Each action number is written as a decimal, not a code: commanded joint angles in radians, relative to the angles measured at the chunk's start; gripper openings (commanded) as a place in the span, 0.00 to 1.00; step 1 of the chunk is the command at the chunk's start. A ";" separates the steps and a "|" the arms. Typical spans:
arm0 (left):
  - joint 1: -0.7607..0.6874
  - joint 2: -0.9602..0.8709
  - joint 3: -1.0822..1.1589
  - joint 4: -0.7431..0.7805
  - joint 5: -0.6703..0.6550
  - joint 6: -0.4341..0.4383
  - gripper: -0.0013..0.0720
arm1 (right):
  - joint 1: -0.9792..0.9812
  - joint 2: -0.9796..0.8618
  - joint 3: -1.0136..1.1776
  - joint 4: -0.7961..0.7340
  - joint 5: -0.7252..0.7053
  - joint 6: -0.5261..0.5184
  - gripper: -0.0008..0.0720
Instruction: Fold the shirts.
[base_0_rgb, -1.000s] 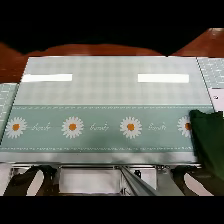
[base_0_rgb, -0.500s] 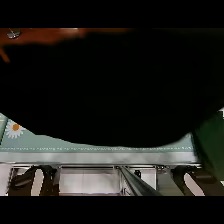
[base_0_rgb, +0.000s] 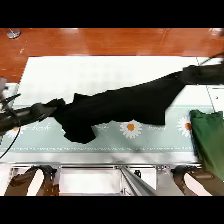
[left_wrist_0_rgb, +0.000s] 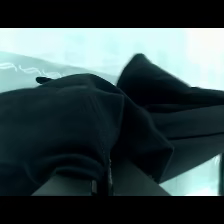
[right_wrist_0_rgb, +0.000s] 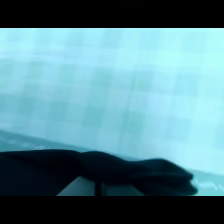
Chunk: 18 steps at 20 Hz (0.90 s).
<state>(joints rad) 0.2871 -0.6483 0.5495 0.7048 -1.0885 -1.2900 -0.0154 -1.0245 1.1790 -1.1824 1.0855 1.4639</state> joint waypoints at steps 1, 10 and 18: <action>-0.093 -0.251 0.005 -0.078 0.290 0.075 0.05 | 0.000 -0.286 0.065 0.012 -0.182 0.026 0.05; -0.181 -0.756 0.494 0.021 0.017 0.058 0.98 | -0.092 -0.658 0.465 0.162 0.019 -0.004 0.86; 0.116 -0.571 0.150 0.245 -0.048 -0.018 0.97 | -0.430 -0.451 0.025 0.066 0.137 -0.111 0.86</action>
<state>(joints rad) 0.3069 -1.2732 0.8650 0.9672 -1.1267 -1.3403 -0.3325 -1.5570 1.4200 -1.2037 1.2675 1.4132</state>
